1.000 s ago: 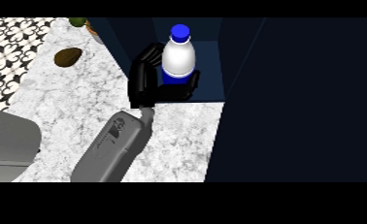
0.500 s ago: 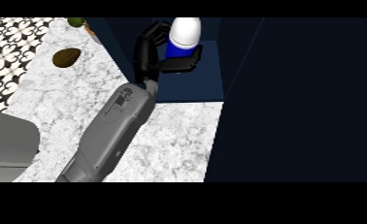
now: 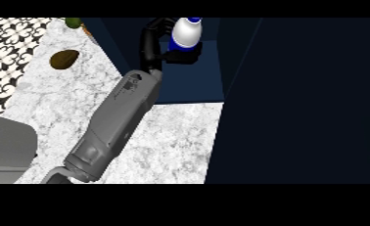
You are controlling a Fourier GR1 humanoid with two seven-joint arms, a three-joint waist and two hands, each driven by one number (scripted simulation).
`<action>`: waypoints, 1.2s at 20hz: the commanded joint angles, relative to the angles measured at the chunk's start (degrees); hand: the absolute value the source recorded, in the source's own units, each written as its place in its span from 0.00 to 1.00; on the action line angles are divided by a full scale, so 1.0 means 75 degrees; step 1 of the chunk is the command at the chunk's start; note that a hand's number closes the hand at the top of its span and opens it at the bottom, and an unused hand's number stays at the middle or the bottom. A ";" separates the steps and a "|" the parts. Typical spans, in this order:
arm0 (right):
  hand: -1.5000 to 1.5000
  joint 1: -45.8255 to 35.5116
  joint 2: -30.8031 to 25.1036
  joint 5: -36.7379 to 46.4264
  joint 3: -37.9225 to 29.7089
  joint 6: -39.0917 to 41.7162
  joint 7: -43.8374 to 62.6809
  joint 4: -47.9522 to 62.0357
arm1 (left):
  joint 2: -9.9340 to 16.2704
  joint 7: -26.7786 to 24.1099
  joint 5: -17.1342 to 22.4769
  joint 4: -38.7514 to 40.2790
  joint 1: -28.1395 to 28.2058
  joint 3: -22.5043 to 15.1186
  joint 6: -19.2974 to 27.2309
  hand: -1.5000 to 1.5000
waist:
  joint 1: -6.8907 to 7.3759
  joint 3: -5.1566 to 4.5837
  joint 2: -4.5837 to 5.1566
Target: Pick up the bottled water, place it into the cabinet and close the cabinet
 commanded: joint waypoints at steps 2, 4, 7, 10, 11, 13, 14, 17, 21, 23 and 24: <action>0.00 0.0180 -0.0145 0.0108 0.0213 0.0155 -0.0069 -0.0505 | -0.0074 -0.0123 -0.0293 0.1423 -0.0609 -0.0038 0.0725 1.00 | -0.0115 0.0007 0.0053; 0.00 0.0219 -0.0016 0.0066 0.0193 0.0099 -0.0204 -0.0418 | -0.0076 -0.0434 -0.0332 0.1725 -0.0354 0.0126 0.0443 1.00 | -0.0026 0.0005 0.0043; 0.00 0.0034 0.0074 0.0242 0.0273 0.0041 -0.0015 -0.0462 | -0.0078 -0.0969 -0.0036 0.2241 -0.0530 0.0355 0.0711 1.00 | -0.0182 -0.0005 0.0089; 0.00 0.0431 -0.0360 -0.0144 -0.0071 0.0150 -0.0009 -0.1053 | 0.0077 -0.1050 -0.0104 0.2625 -0.0560 0.0625 0.0254 1.00 | -0.0097 0.0001 0.0071; 0.00 0.0110 -0.0123 0.0158 0.0149 0.0119 0.0270 -0.0734 | -0.0077 -0.0740 0.0084 0.2726 -0.1031 0.0548 0.0625 1.00 | -0.0173 -0.0006 0.0080; 0.00 0.0303 -0.0404 -0.0065 -0.0191 0.0218 -0.0148 -0.0708 | -0.0022 -0.1251 0.0000 0.2893 -0.0729 0.0819 0.0227 1.00 | -0.0078 0.0002 0.0076; 0.00 0.0202 -0.0344 -0.0269 -0.0297 0.0230 -0.0065 -0.0851 | 0.0097 -0.0996 0.0030 0.3095 -0.1024 0.0883 0.0108 1.00 | -0.0134 0.0001 0.0104; 0.00 0.0209 -0.0148 -0.0129 0.0204 0.0193 -0.0315 -0.0527 | 0.0059 -0.1210 -0.0151 0.3517 -0.1139 0.0821 0.0723 1.00 | -0.0255 -0.0002 0.0142; 0.00 0.0311 0.0006 0.0090 0.0389 0.0016 -0.0555 -0.0320 | -0.0038 -0.1227 -0.0373 0.3805 -0.1180 0.0612 0.1027 0.00 | -0.0182 0.0000 0.0094; 0.00 0.0256 -0.0256 -0.0037 0.0193 0.0159 -0.0397 -0.0617 | -0.0078 -0.1358 -0.0453 0.4013 -0.1032 0.0487 0.1171 0.00 | -0.0323 -0.0003 0.0134; 0.00 0.0039 -0.0313 -0.0219 -0.0075 0.0252 -0.0205 -0.0716 | 0.0220 -0.1326 -0.0519 0.4143 -0.1065 0.0513 0.0930 0.00 | -0.0281 -0.0007 0.0173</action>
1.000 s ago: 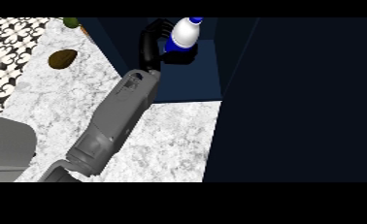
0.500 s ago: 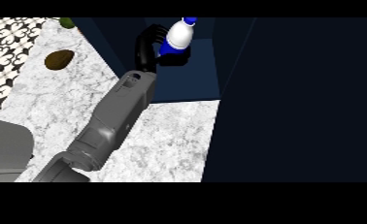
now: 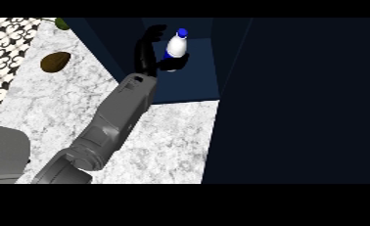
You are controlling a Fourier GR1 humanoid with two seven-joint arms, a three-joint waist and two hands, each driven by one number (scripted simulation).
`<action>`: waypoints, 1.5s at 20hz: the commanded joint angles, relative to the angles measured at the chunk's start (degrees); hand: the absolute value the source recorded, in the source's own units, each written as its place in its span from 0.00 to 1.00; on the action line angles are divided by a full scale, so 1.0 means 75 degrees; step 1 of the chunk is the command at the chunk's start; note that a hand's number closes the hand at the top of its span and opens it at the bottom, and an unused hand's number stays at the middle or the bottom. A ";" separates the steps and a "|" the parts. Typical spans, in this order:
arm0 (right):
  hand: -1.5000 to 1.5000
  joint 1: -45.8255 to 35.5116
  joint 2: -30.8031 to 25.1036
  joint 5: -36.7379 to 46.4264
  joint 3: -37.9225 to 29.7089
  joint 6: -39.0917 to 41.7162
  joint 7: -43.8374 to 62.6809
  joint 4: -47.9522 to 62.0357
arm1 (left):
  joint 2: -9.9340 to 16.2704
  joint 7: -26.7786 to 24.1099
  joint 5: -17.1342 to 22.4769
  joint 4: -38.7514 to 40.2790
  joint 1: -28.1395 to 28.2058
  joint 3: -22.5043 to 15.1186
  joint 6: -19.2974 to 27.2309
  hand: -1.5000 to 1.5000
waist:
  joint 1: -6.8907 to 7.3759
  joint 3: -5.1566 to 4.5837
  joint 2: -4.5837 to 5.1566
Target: Pick up the bottled water, place it into the cabinet and close the cabinet
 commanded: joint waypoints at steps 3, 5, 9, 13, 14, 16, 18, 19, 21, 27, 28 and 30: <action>0.00 0.0266 -0.0057 0.0214 0.0178 -0.0034 -0.0044 -0.0373 | 0.0124 0.0160 -0.0361 0.0622 -0.0117 -0.0175 0.0451 0.00 | 0.0046 0.0000 -0.0002; 0.00 0.0089 -0.0137 0.0087 0.0102 0.0091 0.0178 -0.0572 | -0.0021 0.0211 -0.0395 0.0710 -0.0211 -0.0190 0.0683 0.00 | -0.0034 -0.0005 0.0036; 0.00 -0.0014 0.0055 0.0096 0.0097 -0.0029 0.0141 -0.0380 | 0.0122 -0.0026 -0.0345 0.0661 -0.0028 -0.0081 0.0646 0.00 | -0.0026 -0.0012 0.0064; 0.00 -0.0103 0.0040 -0.0075 0.0036 0.0101 -0.0019 -0.0224 | -0.0021 -0.0214 -0.0267 0.0468 0.0012 0.0039 0.0594 0.00 | 0.0016 -0.0007 0.0051; 0.00 0.0059 -0.0117 -0.0091 -0.0014 0.0087 0.0120 -0.0485 | -0.0021 -0.0275 -0.0181 0.0385 0.0022 0.0118 0.0452 0.00 | -0.0073 -0.0010 0.0063; 0.00 -0.0220 -0.0130 -0.0193 -0.0186 0.0173 0.0540 -0.0781 | -0.0020 -0.0609 -0.0167 0.0174 0.0185 0.0127 -0.0044 0.00 | 0.0039 -0.0017 0.0041; 0.00 0.0514 -0.0405 -0.0193 -0.0058 0.0134 -0.0138 -0.0672 | 0.0043 -0.0988 -0.0096 -0.0040 0.0347 0.0248 -0.0615 0.00 | 0.0059 -0.0002 -0.0010; 0.00 0.0589 -0.0478 -0.0086 0.0077 0.0122 -0.0050 -0.0828 | -0.0020 -0.1146 0.0122 -0.0390 0.0231 0.0408 -0.0663 0.00 | -0.0001 -0.0007 -0.0039; 0.00 0.0071 -0.0271 -0.0143 0.0011 0.0216 0.0050 -0.0508 | -0.0020 -0.1421 0.0274 -0.0551 0.0178 0.0480 -0.1314 1.00 | -0.0003 -0.0018 0.0019; 0.00 0.0153 -0.0450 -0.0104 -0.0219 0.0146 0.0492 -0.0988 | -0.0021 -0.2014 0.0791 -0.0980 0.0371 0.0696 -0.2666 1.00 | 0.0185 -0.0010 -0.0068; 0.00 0.0419 -0.0310 0.0406 0.0459 -0.0042 0.0222 -0.0842 | -0.0021 -0.2330 0.0938 -0.1063 0.0739 0.0583 -0.2901 1.00 | 0.0109 -0.0012 -0.0107; 0.00 -0.0011 -0.0031 0.0223 0.0192 -0.0087 0.0411 -0.0606 | -0.0022 -0.2183 0.1116 -0.1331 0.0710 0.0405 -0.3419 1.00 | 0.0254 -0.0012 -0.0131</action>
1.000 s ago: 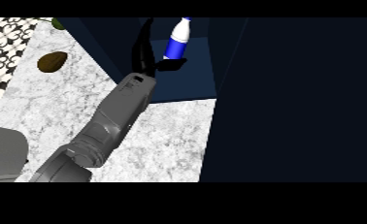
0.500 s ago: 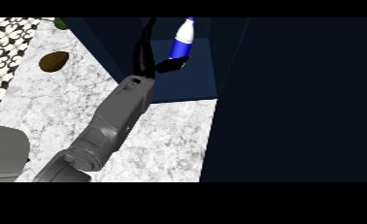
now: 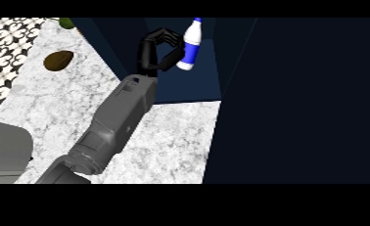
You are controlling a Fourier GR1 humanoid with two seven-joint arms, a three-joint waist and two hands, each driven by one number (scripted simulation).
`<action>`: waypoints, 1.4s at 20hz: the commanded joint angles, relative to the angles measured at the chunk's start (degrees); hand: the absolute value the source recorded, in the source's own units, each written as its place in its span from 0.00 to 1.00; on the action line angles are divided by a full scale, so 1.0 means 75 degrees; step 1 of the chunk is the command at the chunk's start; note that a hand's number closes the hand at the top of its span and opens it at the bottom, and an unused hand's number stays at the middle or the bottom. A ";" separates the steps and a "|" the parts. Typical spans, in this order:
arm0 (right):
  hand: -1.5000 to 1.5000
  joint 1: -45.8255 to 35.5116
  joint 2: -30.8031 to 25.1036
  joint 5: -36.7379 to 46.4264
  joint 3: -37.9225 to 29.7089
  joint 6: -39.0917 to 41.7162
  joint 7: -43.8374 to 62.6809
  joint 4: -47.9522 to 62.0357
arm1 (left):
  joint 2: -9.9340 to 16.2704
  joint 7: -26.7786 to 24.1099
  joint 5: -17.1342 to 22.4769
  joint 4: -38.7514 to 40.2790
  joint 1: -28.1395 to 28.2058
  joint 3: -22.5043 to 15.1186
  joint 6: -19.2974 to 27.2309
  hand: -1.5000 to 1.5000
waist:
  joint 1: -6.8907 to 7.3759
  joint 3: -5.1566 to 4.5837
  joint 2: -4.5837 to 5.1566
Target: Pick up the bottled water, place it into the cabinet and close the cabinet
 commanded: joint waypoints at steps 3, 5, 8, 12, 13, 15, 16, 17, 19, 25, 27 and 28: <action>0.00 0.0116 -0.0101 0.0295 0.0080 0.0005 0.0100 -0.0386 | 0.0016 0.0152 0.0789 -0.0702 0.0358 -0.0346 -0.1085 1.00 | 0.0190 0.0022 -0.0113; 0.00 -0.0030 0.0012 0.0543 0.0188 -0.0152 0.0513 -0.0423 | 0.0016 0.0438 0.1115 -0.1196 0.0502 -0.0673 -0.1423 1.00 | 0.0240 0.0015 -0.0156; 0.00 0.0102 -0.0111 0.0733 0.0284 -0.0193 0.0197 -0.0261 | 0.0016 0.0787 0.1545 -0.1968 0.1138 -0.1217 -0.1824 1.00 | 0.0302 0.0019 -0.0201; 0.00 0.0480 -0.0528 0.0553 -0.0073 -0.0293 0.0150 -0.0675 | 0.0056 0.1218 0.1321 -0.3164 0.2117 -0.1254 -0.2323 1.00 | 0.0542 0.0030 -0.0218; 0.00 0.0352 -0.0310 0.0504 -0.0114 -0.0396 0.0035 -0.0315 | 0.0016 0.1376 0.1580 -0.3815 0.2350 -0.1657 -0.2150 1.00 | 0.0562 0.0030 -0.0236; 0.00 0.0402 -0.0523 0.0662 0.0050 -0.0365 0.0276 -0.0683 | 0.0055 0.1505 0.1546 -0.4540 0.2943 -0.1563 -0.2084 1.00 | 0.0645 0.0024 -0.0257; 0.00 0.0136 -0.0629 0.0357 -0.0440 -0.0272 0.0574 -0.0929 | 0.0016 0.1556 0.1610 -0.5018 0.3167 -0.2052 -0.1647 1.00 | 0.0616 0.0024 -0.0234; 0.00 0.0262 -0.0544 0.0688 0.0024 -0.0347 0.0210 -0.0403 | 0.0253 0.1446 0.1583 -0.5335 0.3726 -0.1808 -0.2008 1.00 | 0.0753 0.0023 -0.0286; 0.00 0.0235 -0.0633 0.0681 0.0013 -0.0359 0.0498 -0.0795 | 0.0413 0.1718 0.1586 -0.6205 0.4366 -0.2029 -0.2010 1.00 | 0.0681 0.0019 -0.0250; 1.00 -0.0009 -0.0935 0.0417 0.0016 -0.0053 0.0545 -0.0656 | 0.0742 0.2435 0.1519 -0.9126 0.6560 -0.2874 -0.1616 1.00 | 0.0698 0.0026 -0.0225; 1.00 -0.0261 -0.0969 0.0406 0.0241 0.0143 0.0973 -0.0894 | 0.1269 0.2518 0.1590 -0.9876 0.7107 -0.2797 -0.1827 1.00 | 0.0644 0.0019 -0.0193; 1.00 -0.0302 -0.0822 0.0568 0.0781 0.0248 0.0588 -0.0373 | 0.1171 0.2331 0.1488 -1.0114 0.7605 -0.3006 -0.1691 1.00 | 0.0663 0.0021 -0.0203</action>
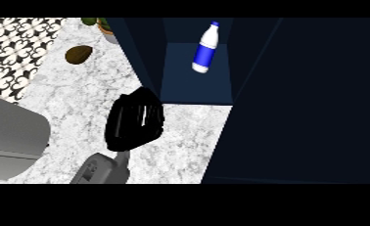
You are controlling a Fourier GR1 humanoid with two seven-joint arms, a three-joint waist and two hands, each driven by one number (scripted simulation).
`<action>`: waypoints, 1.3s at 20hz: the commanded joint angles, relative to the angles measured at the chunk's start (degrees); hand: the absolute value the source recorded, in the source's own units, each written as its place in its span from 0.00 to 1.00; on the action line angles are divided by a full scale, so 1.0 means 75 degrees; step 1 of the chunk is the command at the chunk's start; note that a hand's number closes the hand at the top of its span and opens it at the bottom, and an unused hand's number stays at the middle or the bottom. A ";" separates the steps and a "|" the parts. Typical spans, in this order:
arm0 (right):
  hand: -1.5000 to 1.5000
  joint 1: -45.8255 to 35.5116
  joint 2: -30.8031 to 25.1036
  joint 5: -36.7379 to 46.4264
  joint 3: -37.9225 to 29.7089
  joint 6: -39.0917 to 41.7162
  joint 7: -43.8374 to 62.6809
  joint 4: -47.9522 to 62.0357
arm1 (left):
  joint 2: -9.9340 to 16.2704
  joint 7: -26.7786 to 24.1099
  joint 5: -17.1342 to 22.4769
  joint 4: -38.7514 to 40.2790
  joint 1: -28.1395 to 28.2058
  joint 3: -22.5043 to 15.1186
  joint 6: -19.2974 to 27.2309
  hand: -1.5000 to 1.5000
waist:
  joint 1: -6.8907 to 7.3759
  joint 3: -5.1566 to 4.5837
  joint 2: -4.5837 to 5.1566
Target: Pick up the bottled water, place it into the cabinet and close the cabinet
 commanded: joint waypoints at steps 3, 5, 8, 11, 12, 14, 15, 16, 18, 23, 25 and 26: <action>1.00 -0.0485 -0.0188 -0.0125 0.0692 0.0753 0.0836 -0.0863 | 0.0713 0.0291 0.0030 -0.2465 0.2115 -0.0533 0.0021 1.00 | 0.0090 -0.0011 0.0001; 1.00 -0.0998 0.0236 0.0098 0.1189 0.0890 0.1136 -0.0561 | 0.1007 0.0008 0.0021 -0.2530 0.2565 -0.0335 -0.0124 1.00 | 0.0040 -0.0025 0.0034; 1.00 -0.1020 0.0204 0.0103 0.1347 0.0909 0.1613 -0.1229 | 0.1311 -0.0167 0.0043 -0.3222 0.3272 -0.0264 -0.0198 1.00 | -0.0037 -0.0029 0.0004; 1.00 -0.1636 0.0905 0.0199 0.1369 0.0838 0.1822 -0.0507 | 0.1659 -0.0067 0.0206 -0.3888 0.3943 -0.0211 -0.0351 1.00 | -0.0018 -0.0029 0.0033; 1.00 -0.1692 0.0771 0.0016 0.1149 0.0883 0.2113 -0.0894 | 0.1829 -0.0155 0.0162 -0.4200 0.4179 -0.0072 -0.0310 1.00 | 0.0012 -0.0031 0.0017; 1.00 -0.2292 0.1265 0.0048 0.0944 0.0917 0.2153 -0.0236 | 0.2122 -0.0077 0.0443 -0.4512 0.4495 0.0212 -0.0558 1.00 | 0.0016 -0.0028 0.0057; 1.00 -0.2108 0.1435 0.0349 0.1409 0.0720 0.2288 -0.0297 | 0.1849 -0.0261 0.0072 -0.4590 0.4801 -0.0261 -0.0308 1.00 | -0.0049 -0.0028 0.0022; 1.00 -0.2369 0.1533 0.0305 0.1089 0.0667 0.2583 -0.0357 | 0.2115 -0.0635 0.0216 -0.4632 0.5300 -0.0050 -0.0693 1.00 | 0.0026 -0.0039 0.0012; 1.00 -0.3175 0.1977 0.0347 0.0666 0.0700 0.3245 -0.0119 | 0.2332 -0.0798 0.0439 -0.4670 0.5456 0.0302 -0.1006 1.00 | 0.0020 -0.0045 0.0036; 1.00 -0.4774 0.3706 0.0463 -0.0084 0.0681 0.3802 0.1718 | 0.2726 -0.0713 0.0923 -0.5419 0.6168 0.0891 -0.1302 1.00 | 0.0033 -0.0025 0.0082; 1.00 -0.5378 0.3980 0.0676 -0.0321 0.0576 0.4683 0.1495 | 0.2888 -0.0979 0.1245 -0.5110 0.6354 0.1412 -0.1763 1.00 | -0.0046 -0.0028 0.0058; 1.00 -0.5840 0.3992 0.0518 -0.0258 0.0131 0.4283 0.2225 | 0.2921 -0.0768 0.1443 -0.5027 0.6192 0.1482 -0.1838 1.00 | -0.0015 -0.0027 0.0080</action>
